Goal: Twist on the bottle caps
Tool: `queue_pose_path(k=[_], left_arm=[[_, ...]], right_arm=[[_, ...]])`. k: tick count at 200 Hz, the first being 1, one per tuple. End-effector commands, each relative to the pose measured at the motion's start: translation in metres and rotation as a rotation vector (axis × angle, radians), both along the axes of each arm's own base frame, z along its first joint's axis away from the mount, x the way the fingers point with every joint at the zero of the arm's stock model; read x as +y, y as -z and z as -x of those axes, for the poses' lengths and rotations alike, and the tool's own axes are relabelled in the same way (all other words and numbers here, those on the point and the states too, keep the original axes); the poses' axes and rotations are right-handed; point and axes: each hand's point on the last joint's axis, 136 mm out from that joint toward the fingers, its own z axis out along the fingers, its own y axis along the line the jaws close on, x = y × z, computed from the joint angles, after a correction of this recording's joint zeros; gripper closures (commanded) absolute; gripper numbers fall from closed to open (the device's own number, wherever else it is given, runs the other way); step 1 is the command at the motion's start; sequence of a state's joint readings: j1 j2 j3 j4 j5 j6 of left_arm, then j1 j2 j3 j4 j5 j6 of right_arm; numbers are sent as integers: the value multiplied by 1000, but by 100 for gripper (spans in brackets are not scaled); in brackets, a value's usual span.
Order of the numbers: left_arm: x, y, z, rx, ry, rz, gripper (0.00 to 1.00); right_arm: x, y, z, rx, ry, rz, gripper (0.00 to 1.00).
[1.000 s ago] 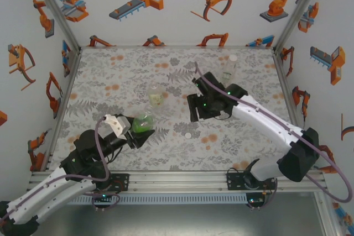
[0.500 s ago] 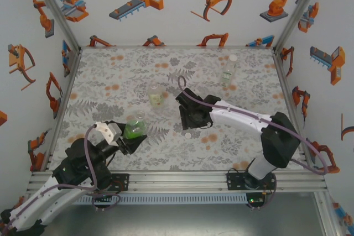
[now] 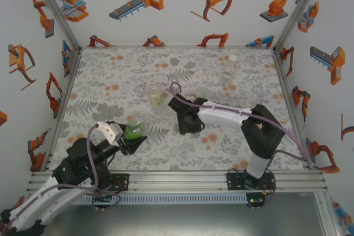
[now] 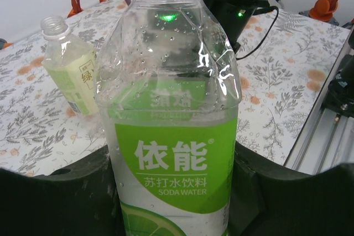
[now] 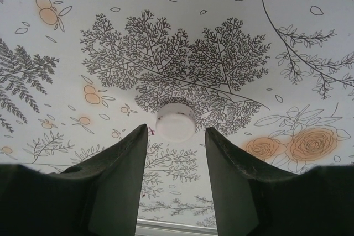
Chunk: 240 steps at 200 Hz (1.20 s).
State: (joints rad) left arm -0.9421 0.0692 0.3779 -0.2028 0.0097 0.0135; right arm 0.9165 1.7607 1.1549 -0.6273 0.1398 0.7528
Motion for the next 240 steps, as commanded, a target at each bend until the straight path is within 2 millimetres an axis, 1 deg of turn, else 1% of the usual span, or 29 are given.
queue_pose_path(k=[1, 43, 118, 191, 240], left_arm=[[5, -12, 2, -13, -8, 32, 100], [4, -9, 2, -7, -6, 19, 100], [4, -8, 3, -8, -8, 14, 100], [4, -5, 1, -2, -20, 2, 100], [3, -4, 1, -1, -17, -4, 100]], right_arm=[[7, 3, 0, 15, 16, -9, 54], [8, 15, 7, 52, 21, -6, 54], [3, 23, 10, 73, 25, 23, 56], [3, 19, 6, 59, 20, 33, 59], [3, 15, 4, 46, 8, 47, 59]])
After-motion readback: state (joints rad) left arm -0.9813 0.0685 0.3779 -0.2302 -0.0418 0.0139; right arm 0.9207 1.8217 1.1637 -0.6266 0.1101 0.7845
